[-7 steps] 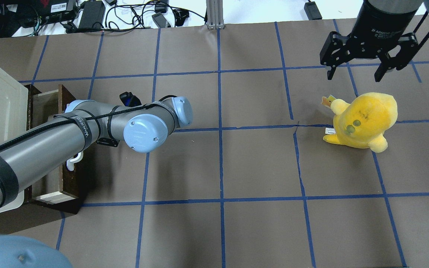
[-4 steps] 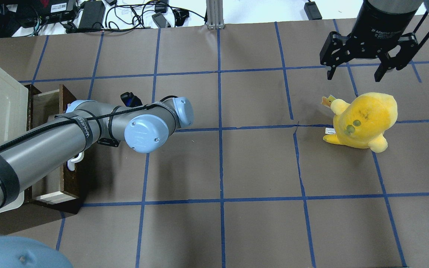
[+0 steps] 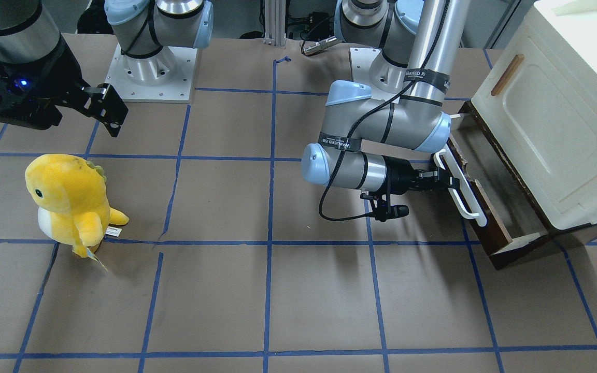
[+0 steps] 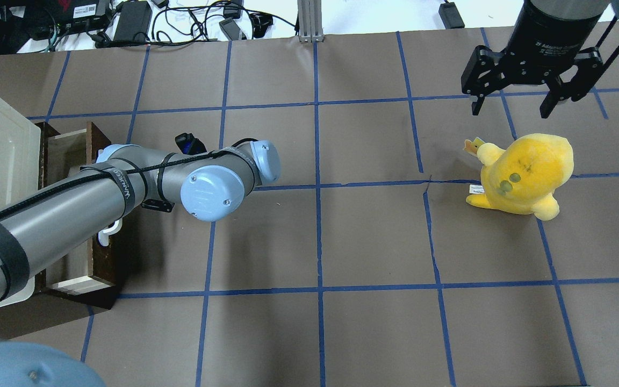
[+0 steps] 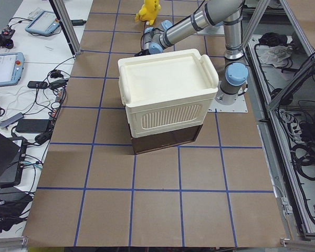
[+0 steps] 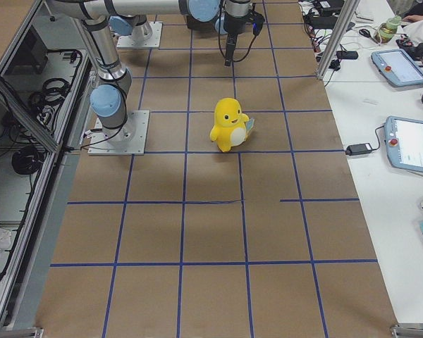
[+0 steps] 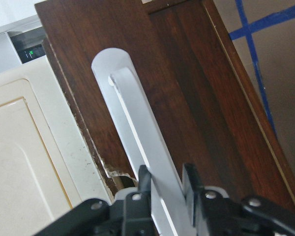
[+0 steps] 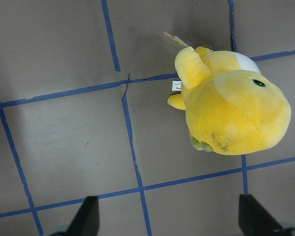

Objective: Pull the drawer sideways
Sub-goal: 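Keep pulling the drawer outward with the left gripper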

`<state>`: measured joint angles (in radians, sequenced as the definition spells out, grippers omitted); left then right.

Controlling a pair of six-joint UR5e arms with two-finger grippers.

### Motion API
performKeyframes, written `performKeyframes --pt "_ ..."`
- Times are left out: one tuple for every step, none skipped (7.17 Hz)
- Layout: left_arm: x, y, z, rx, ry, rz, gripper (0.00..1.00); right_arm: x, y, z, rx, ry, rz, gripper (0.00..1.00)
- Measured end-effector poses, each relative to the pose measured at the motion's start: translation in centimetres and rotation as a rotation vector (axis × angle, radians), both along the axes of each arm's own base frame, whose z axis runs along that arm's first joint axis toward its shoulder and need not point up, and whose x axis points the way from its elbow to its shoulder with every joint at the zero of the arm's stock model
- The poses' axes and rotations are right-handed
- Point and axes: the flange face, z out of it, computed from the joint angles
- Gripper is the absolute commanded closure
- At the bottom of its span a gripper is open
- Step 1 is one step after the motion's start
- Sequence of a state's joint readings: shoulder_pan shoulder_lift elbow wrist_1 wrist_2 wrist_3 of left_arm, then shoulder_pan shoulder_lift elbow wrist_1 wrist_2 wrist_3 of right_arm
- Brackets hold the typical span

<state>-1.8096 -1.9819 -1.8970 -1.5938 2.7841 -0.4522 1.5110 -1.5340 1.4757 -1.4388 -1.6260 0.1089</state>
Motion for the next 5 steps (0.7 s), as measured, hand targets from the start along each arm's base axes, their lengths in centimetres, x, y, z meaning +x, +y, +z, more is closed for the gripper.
performKeyframes --pt "-0.02 -0.02 0.02 0.0 0.0 -0.001 0.7 -0.01 0.0 0.0 0.0 0.0 0.0 0.0" --pt "-0.03 -0.03 0.03 0.0 0.0 -0.001 0.71 -0.04 -0.01 0.0 0.0 0.0 -0.001 0.0" --pt "-0.03 -0.03 0.03 0.0 0.0 -0.001 0.71 -0.07 -0.01 0.0 0.0 0.0 -0.001 0.0" --pt "-0.03 -0.03 0.01 0.001 0.0 -0.001 0.72 -0.06 -0.01 0.0 0.0 0.0 -0.001 0.0" --pt "-0.03 -0.03 -0.01 0.001 0.0 -0.001 0.72 -0.05 -0.01 0.0 0.0 0.0 -0.001 0.0"
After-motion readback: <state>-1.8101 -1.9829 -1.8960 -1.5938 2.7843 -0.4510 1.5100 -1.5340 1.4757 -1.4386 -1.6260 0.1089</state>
